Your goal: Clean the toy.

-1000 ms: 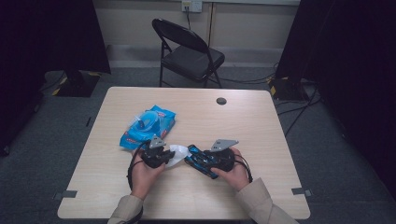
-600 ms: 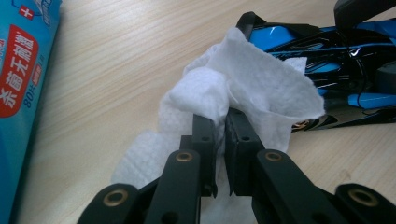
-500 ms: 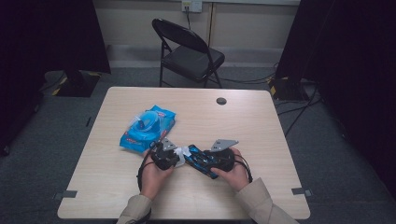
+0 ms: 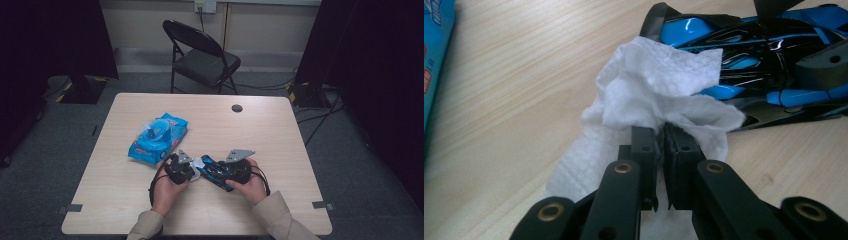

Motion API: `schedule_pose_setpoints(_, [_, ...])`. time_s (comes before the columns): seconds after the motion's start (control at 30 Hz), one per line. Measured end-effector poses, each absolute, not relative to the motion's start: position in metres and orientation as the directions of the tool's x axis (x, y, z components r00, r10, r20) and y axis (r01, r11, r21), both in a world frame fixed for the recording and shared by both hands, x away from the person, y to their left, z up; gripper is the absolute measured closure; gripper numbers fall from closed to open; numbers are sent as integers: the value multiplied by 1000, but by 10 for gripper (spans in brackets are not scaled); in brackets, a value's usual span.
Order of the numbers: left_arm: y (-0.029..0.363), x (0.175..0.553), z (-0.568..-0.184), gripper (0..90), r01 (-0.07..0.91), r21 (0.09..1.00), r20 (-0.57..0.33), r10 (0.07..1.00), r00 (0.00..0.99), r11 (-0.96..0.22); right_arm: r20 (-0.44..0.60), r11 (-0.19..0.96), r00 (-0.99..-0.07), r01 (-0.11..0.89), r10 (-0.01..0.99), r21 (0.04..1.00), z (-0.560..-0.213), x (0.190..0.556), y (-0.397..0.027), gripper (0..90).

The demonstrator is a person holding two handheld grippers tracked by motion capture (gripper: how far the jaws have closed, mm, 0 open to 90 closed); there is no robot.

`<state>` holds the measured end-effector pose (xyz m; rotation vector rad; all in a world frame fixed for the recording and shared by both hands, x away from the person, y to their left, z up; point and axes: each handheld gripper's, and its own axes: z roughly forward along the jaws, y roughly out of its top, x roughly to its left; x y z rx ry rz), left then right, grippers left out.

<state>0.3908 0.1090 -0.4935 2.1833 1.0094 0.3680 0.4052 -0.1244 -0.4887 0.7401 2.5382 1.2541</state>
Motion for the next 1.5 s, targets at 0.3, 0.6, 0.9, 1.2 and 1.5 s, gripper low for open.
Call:
schedule_pose_setpoints(0.3, [107, 384, -491, 852, 564, 680, -40, 745, 666, -469, 24, 516, -851, 340, 524, 786, -488, 405, -124, 475])
schedule_pose_setpoints(0.6, [105, 376, -490, 851, 568, 678, -58, 737, 674, -467, 24, 516, -851, 340, 524, 786, -488, 405, -124, 475])
schedule_pose_setpoints(0.9, [98, 370, -489, 852, 555, 681, -64, 715, 696, -478, 23, 516, -852, 339, 524, 786, -488, 405, -124, 475])
schedule_pose_setpoints(1.2, [81, 363, -491, 852, 531, 680, -74, 673, 736, -506, 22, 516, -852, 338, 524, 787, -488, 405, -124, 476])
schedule_pose_setpoints(1.5, [66, 358, -491, 852, 512, 678, -83, 638, 766, -527, 21, 516, -851, 337, 525, 787, -488, 405, -124, 476])
